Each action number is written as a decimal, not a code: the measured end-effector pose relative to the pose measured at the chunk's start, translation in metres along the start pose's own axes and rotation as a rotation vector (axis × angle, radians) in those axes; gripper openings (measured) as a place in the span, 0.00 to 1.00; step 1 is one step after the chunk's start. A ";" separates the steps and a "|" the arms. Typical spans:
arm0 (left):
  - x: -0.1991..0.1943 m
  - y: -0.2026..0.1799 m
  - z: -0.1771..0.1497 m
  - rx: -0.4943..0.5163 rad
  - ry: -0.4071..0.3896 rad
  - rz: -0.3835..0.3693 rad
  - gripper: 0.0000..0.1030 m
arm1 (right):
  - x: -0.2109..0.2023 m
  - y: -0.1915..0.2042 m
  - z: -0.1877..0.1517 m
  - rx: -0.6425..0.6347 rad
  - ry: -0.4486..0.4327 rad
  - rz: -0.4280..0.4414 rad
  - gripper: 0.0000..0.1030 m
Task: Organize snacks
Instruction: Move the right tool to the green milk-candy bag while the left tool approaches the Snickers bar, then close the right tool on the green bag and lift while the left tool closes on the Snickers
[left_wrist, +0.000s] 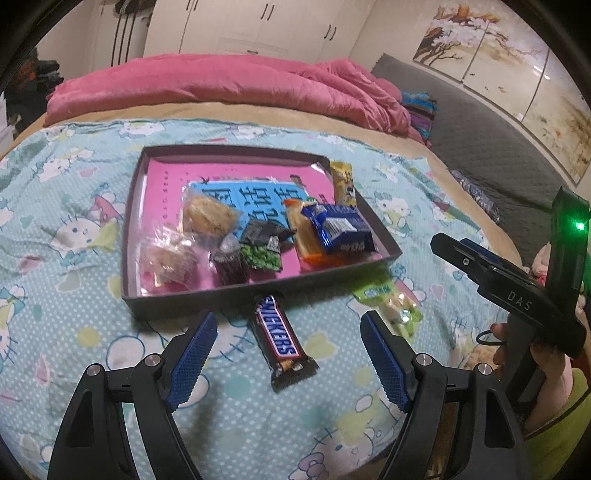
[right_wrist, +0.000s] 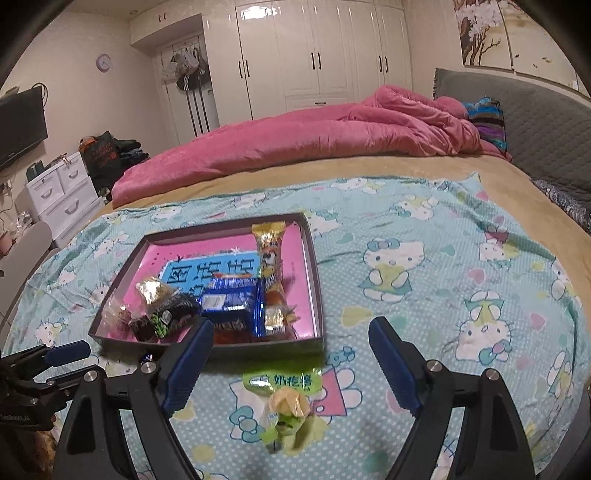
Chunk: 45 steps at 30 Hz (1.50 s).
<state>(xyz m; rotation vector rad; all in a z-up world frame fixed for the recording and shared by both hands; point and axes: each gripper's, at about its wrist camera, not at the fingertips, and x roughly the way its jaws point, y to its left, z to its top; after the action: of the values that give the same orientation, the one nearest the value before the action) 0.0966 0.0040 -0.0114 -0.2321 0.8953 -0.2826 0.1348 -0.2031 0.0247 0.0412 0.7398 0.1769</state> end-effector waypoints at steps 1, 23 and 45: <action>0.002 -0.001 -0.002 0.000 0.010 0.003 0.79 | 0.001 -0.001 -0.002 0.004 0.006 0.002 0.83; 0.026 -0.004 -0.021 -0.025 0.102 0.048 0.79 | 0.032 -0.004 -0.048 -0.018 0.170 0.044 0.83; 0.064 -0.005 -0.019 -0.103 0.165 0.092 0.79 | 0.074 -0.006 -0.060 -0.061 0.243 0.114 0.54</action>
<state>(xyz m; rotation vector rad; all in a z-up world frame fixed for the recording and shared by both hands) 0.1189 -0.0235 -0.0678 -0.2651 1.0823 -0.1718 0.1487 -0.1976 -0.0690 0.0031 0.9742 0.3169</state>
